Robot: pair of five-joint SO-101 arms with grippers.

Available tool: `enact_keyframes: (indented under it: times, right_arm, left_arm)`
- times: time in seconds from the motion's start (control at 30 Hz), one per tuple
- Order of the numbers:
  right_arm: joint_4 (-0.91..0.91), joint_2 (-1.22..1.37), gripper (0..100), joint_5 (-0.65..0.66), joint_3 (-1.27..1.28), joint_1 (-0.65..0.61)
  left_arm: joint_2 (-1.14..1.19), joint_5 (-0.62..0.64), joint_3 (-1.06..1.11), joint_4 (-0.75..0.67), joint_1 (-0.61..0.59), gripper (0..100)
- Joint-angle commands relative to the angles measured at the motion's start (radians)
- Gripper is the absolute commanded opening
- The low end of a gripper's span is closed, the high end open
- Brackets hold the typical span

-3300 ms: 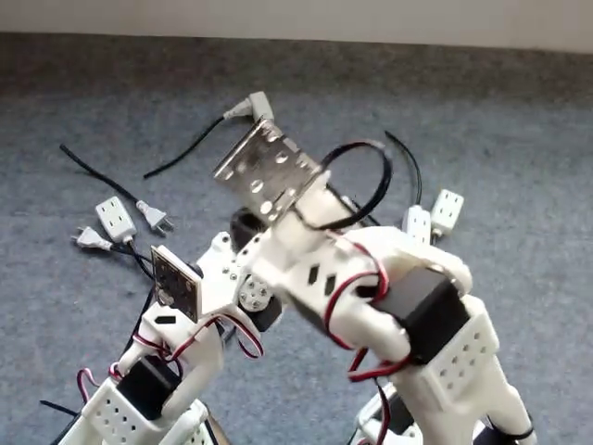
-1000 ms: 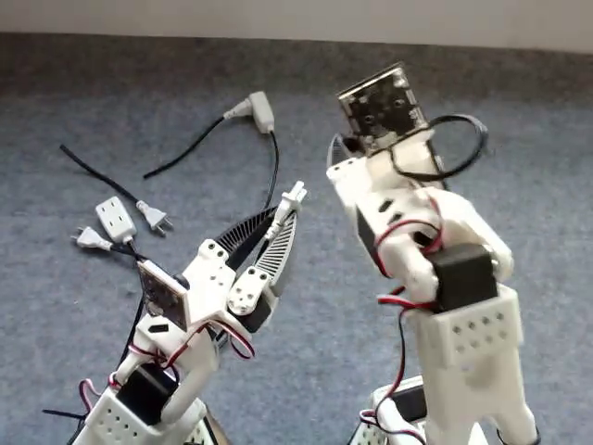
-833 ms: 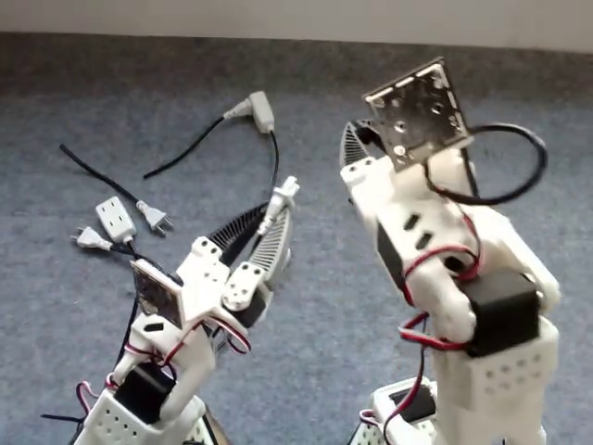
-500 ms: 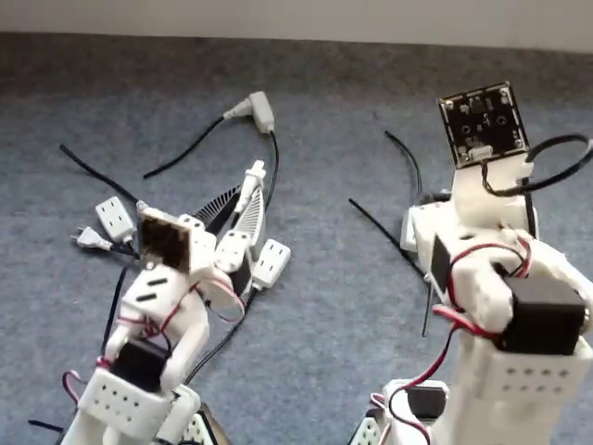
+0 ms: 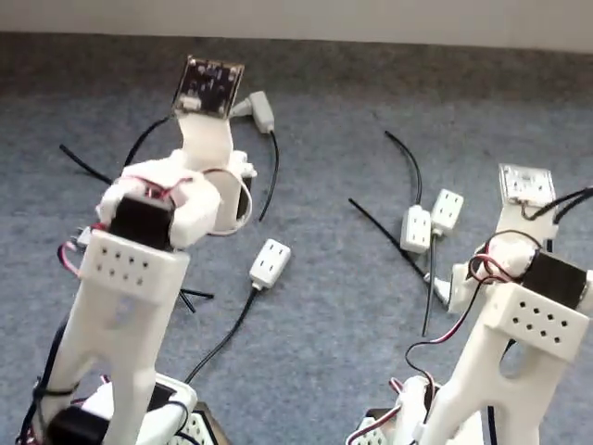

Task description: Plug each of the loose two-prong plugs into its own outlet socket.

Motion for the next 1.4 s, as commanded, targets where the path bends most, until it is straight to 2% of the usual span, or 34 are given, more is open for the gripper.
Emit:
enact_keyframes:
  times: [0.0,0.07,0.17,0.27,0.33,0.43,0.57,0.67,0.93,1.07,1.23,1.37]
  right_arm:
    - [0.031,-0.001,0.8,-0.140,0.124,0.035]
    - [0.030,-0.001,0.8,-0.253,0.202,0.030]
    - [-0.015,-0.001,0.8,-0.354,0.255,0.056]
    - [-0.053,-0.001,0.8,-0.359,0.288,0.056]
    - [-0.094,-0.001,0.8,-0.361,0.320,0.056]
    - [-0.211,-0.001,0.8,-0.362,0.395,0.056]
    - [-0.386,-0.001,0.8,-0.399,0.549,0.056]
    - [-0.509,0.002,0.8,-0.499,0.656,0.056]
    - [-0.568,0.008,0.8,-0.502,0.690,0.054]
    - [-0.625,0.008,0.8,-0.502,0.736,0.048]
    - [-0.631,0.008,0.8,-0.502,0.748,-0.008]
    - [-0.633,0.008,0.8,-0.502,0.750,-0.012]
  left_arm:
    - [0.197,0.035,-0.222,0.196,-0.054,1]
    - [0.266,0.114,-0.263,0.239,-0.064,1]
    - [0.298,0.324,-0.305,0.316,-0.059,1]
    - [0.265,0.497,-0.329,0.456,-0.059,1]
    - [0.232,0.552,-0.326,0.503,-0.058,1]
    - [0.182,0.609,-0.325,0.494,-0.005,1]
    - [0.140,0.899,-0.246,0.488,0.068,1]
    - [0.142,1.036,-0.170,0.394,0.094,1]
    - [0.140,1.324,0.154,0.002,0.093,1]
    - [0.140,1.416,0.286,-0.170,0.094,1]
    - [0.140,1.456,0.369,-0.229,0.131,1]
    - [0.142,1.458,0.387,-0.232,0.220,1]
